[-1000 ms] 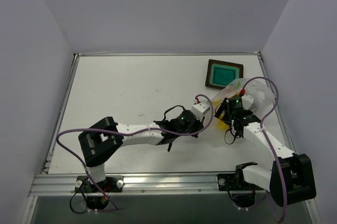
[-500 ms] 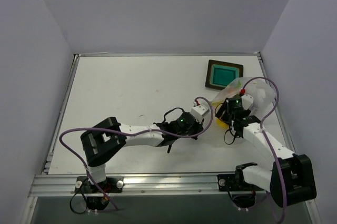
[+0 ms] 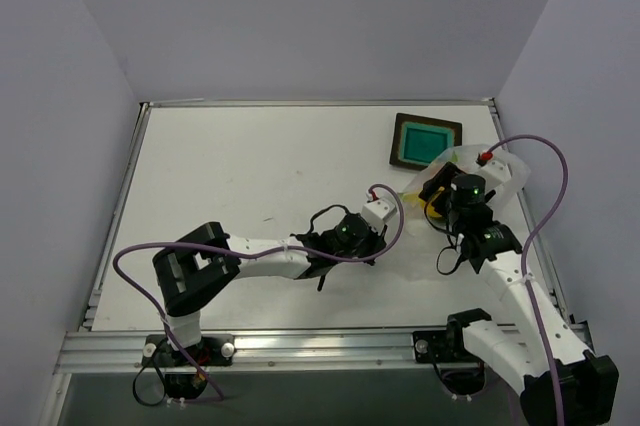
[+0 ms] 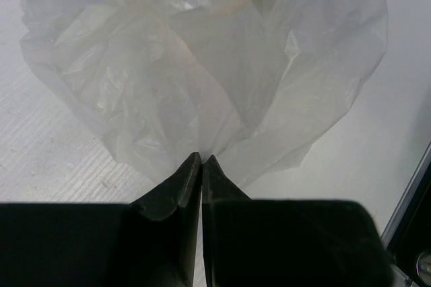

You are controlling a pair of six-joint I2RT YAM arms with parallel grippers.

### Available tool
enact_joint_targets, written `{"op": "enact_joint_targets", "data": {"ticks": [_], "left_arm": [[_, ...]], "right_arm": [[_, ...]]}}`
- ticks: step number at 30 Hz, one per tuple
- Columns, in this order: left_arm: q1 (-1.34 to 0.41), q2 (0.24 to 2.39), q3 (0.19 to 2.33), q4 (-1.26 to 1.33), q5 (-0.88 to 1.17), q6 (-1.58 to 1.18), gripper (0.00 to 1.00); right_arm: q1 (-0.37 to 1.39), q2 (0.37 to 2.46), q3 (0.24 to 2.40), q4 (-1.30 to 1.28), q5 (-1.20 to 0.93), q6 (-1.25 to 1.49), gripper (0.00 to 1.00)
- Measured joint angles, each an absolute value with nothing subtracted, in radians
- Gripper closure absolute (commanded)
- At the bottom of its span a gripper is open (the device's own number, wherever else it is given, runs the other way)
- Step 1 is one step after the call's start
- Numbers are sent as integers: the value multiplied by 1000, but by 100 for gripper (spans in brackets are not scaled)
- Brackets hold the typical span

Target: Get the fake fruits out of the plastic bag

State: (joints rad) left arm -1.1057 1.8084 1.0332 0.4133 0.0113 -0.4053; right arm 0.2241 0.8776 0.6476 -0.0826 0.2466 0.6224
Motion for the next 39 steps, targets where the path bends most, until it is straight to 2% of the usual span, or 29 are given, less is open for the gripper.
{"op": "enact_joint_targets", "data": {"ticks": [7, 12, 19, 26, 27, 29, 30, 33, 39], "left_arm": [[-1106, 1808, 1033, 419, 11, -405, 97], [-1106, 1808, 1024, 426, 3, -405, 98], [-1106, 1806, 999, 429, -17, -400, 98], [-1106, 1806, 998, 439, -30, -399, 98], [-1106, 1806, 998, 440, -31, -399, 98], [-1106, 1806, 998, 440, -33, -398, 98], [-1106, 1806, 998, 441, -33, -398, 98], [-1106, 1806, 998, 445, -35, -397, 98], [-1106, 1806, 998, 447, -34, -398, 98]], "right_arm": [[224, 1108, 813, 97, 179, 620, 62], [224, 1400, 967, 233, 224, 558, 62], [204, 1828, 1262, 297, 296, 427, 62], [171, 2079, 1470, 281, 338, 361, 58], [169, 2097, 1483, 280, 342, 357, 54], [162, 2122, 1498, 276, 350, 349, 39], [159, 2130, 1505, 270, 352, 346, 25], [151, 2142, 1523, 252, 351, 339, 9], [147, 2100, 1544, 211, 297, 336, 9]]}}
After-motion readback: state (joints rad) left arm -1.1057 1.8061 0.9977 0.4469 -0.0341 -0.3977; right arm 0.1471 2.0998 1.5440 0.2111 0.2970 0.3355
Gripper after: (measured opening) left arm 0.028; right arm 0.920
